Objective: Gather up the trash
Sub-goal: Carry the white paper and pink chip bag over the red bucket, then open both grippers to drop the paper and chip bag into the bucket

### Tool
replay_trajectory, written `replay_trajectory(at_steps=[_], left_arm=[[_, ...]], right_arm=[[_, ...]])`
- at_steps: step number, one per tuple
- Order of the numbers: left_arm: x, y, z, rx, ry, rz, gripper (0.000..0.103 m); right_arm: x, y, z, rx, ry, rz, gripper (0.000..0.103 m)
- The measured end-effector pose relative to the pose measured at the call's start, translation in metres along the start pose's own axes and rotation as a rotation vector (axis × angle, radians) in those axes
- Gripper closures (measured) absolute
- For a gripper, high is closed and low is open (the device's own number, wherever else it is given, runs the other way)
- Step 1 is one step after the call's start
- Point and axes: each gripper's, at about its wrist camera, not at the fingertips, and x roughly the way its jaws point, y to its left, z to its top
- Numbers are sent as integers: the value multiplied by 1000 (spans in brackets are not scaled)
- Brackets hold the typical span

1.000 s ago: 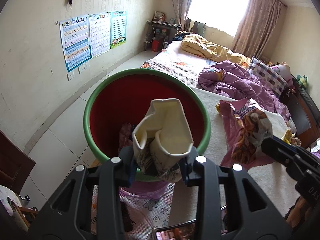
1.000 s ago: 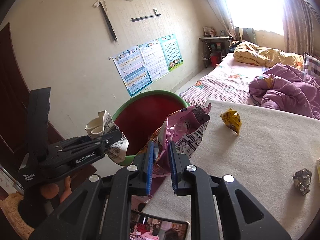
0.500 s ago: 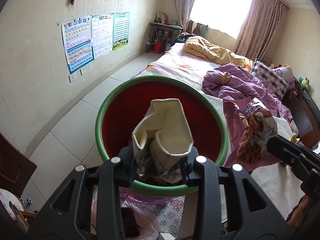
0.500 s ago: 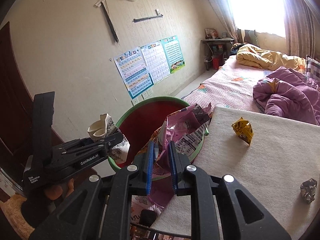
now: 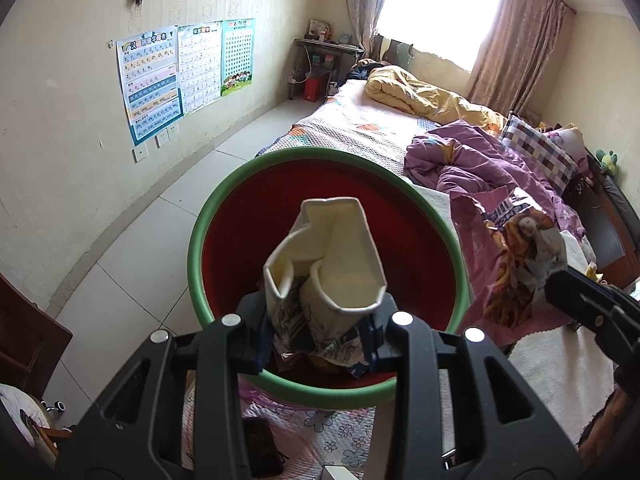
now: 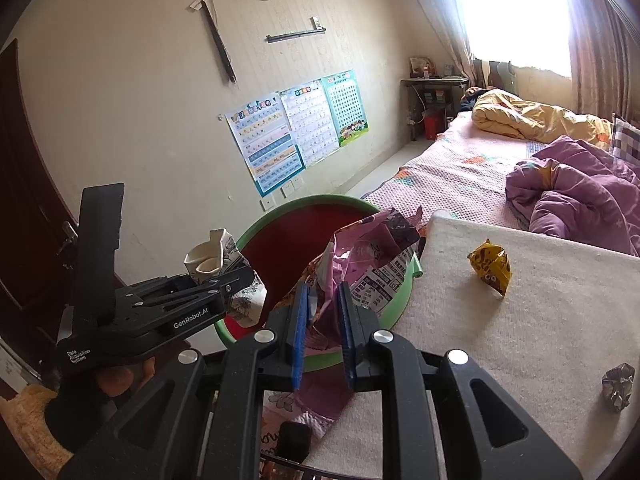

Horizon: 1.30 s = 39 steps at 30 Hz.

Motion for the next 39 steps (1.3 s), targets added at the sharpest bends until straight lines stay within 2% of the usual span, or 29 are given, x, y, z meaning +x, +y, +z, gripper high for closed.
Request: replay_trajectory(at_steps=[17, 22, 23, 25, 27, 29, 35, 39], left_arm=[[27, 11, -4, -7, 67, 14, 70], [31, 13, -3, -5, 64, 26, 70], [31, 14, -2, -5, 60, 32, 68], [29, 12, -2, -7, 48, 44, 54], [23, 13, -2, -17, 19, 53, 45], [20, 13, -2, -20, 10, 59, 42], [13, 11, -8, -25, 3, 74, 40], [3, 2, -12, -38, -15, 65, 40]], right_arm=[[20, 13, 10, -45, 9, -14, 87], [25, 15, 8, -55, 28, -8, 86], [27, 15, 9, -56, 33, -10, 86], [27, 14, 9, -52, 33, -17, 82], [25, 13, 8, -41, 26, -11, 69], [21, 11, 7, -32, 14, -11, 65], [5, 3, -1, -9, -1, -17, 65], [-7, -7, -11, 16, 1, -30, 61]])
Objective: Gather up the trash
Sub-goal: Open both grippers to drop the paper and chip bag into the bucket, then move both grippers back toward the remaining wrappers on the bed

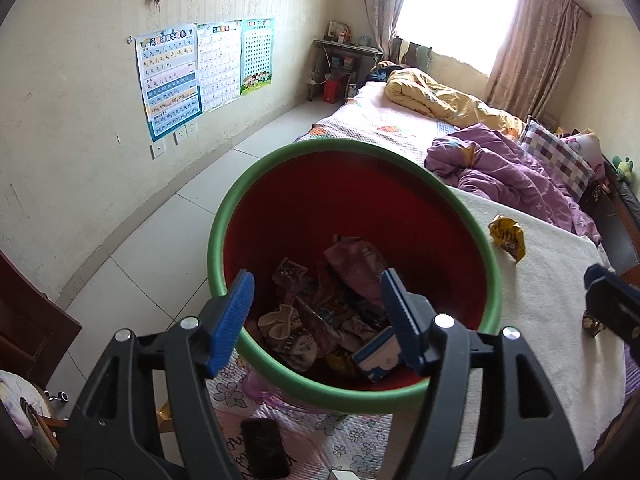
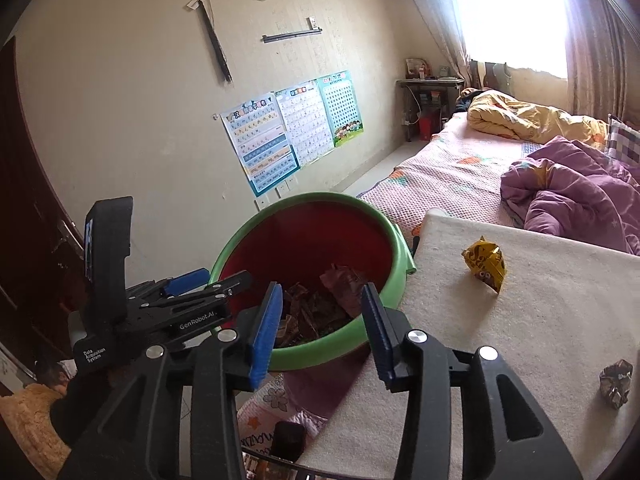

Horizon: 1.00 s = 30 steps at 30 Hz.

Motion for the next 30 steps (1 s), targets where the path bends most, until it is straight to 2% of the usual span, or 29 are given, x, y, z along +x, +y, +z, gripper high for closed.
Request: replay_trajectory(at_steps=[4, 8, 15, 22, 25, 30], left_arm=[[-23, -17, -6, -33, -25, -49, 40], [-43, -50, -22, -11, -26, -109, 38], [-46, -131, -68, 53, 93, -196, 36], [-52, -190, -87, 88, 110, -221, 36], [-49, -209, -92, 98, 124, -217, 36], [-40, -248, -92, 160, 131, -203, 36]], right_arm=[[-14, -17, -14, 27, 4, -23, 60], [-28, -43, -33, 75, 22, -49, 56], [-69, -106, -71, 144, 48, -142, 56], [-138, -215, -85, 235, -21, -347, 54], [-163, -264, -85, 279, -48, -448, 47], [-180, -327, -85, 339, -63, -510, 39]])
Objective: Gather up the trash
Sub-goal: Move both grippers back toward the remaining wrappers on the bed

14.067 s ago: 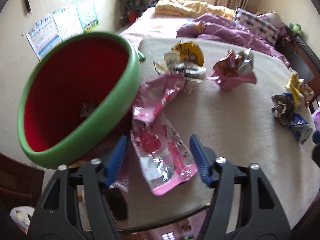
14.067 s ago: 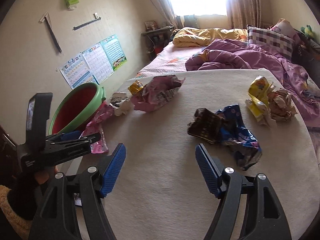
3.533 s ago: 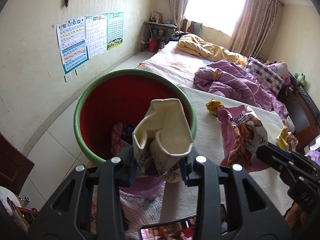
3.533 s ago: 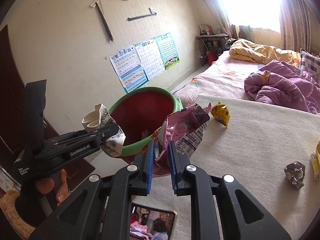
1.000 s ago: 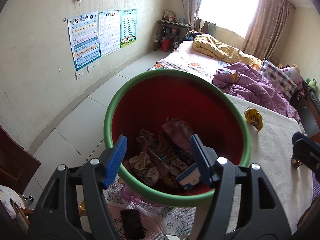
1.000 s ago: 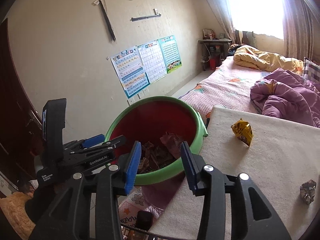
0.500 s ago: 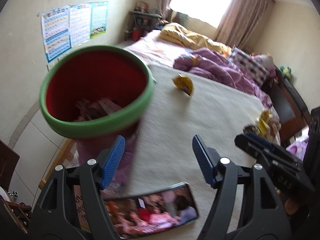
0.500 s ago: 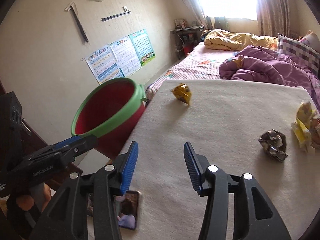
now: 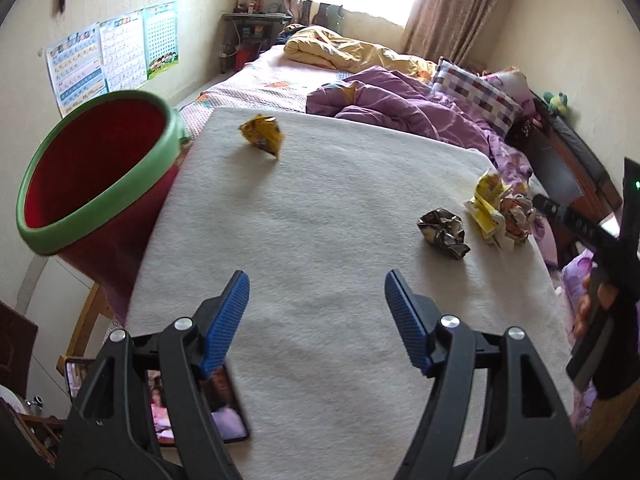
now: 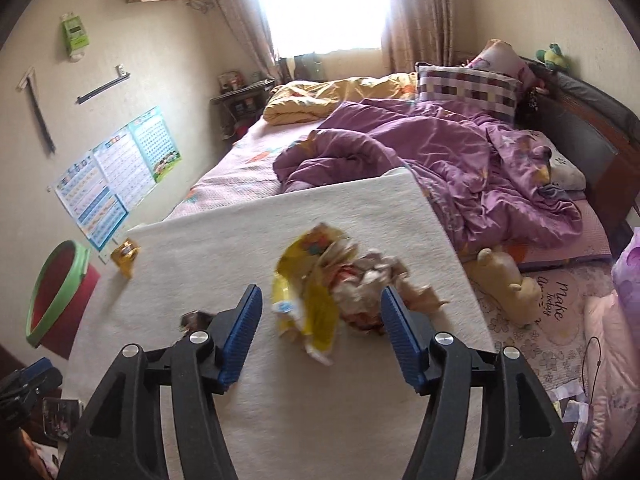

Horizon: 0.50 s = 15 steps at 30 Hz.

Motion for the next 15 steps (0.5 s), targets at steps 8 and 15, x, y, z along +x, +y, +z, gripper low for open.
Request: replay_trajectory(at_steps=[8, 15], left_arm=[[33, -58, 24, 73, 21, -47, 35], [84, -106, 35, 151, 110, -99, 35]], right_arm=[[50, -48, 8, 148, 125, 76, 34], [51, -41, -5, 105, 137, 152, 72]])
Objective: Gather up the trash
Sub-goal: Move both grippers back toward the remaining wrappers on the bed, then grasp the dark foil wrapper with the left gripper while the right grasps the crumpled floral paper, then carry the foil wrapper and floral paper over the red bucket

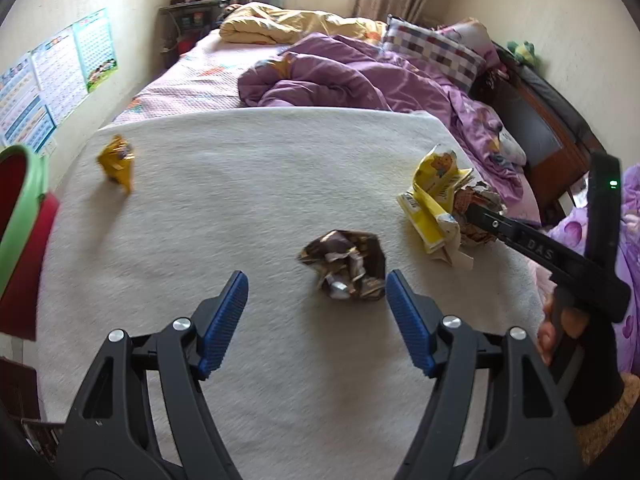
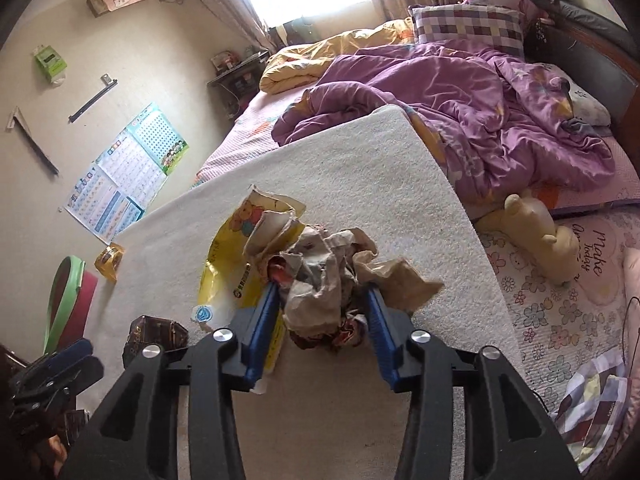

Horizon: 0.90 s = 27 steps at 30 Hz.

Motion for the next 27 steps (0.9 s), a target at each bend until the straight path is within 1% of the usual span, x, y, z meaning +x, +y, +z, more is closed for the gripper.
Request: replay_trajectory(at_steps=[1, 2, 4, 6, 7, 9, 11, 14, 18, 22, 27], left_arm=[[7, -3, 2, 7, 11, -5, 35], [14, -5, 4, 6, 25, -7, 35], [29, -6, 6, -11, 63, -24, 41], [40, -6, 4, -32, 101, -36, 67], [40, -4, 4, -43, 106, -43, 69], [35, 0, 0, -69, 93, -57, 77], [26, 4, -3, -87, 85, -66, 78], [2, 10, -12, -92, 54, -75, 78], [-38, 17, -25, -64, -23, -36, 78], [-59, 26, -33, -88, -60, -12, 78], [-73, 38, -44, -112, -80, 18, 78]], right_arm=[[-3, 1, 0, -6, -7, 12, 78], [-5, 2, 1, -13, -13, 16, 81], [-11, 4, 1, -43, -34, 7, 81], [-16, 5, 0, -55, -42, 7, 81], [-18, 5, -1, -50, -47, 10, 81], [-23, 4, -1, -35, -61, 16, 81], [-31, 4, -1, -19, -80, 20, 81], [-42, 10, 0, -14, -105, 28, 81], [-53, 23, 3, -19, -137, 45, 81], [-56, 48, 4, -54, -149, 83, 81], [-51, 88, 1, -116, -128, 141, 80]])
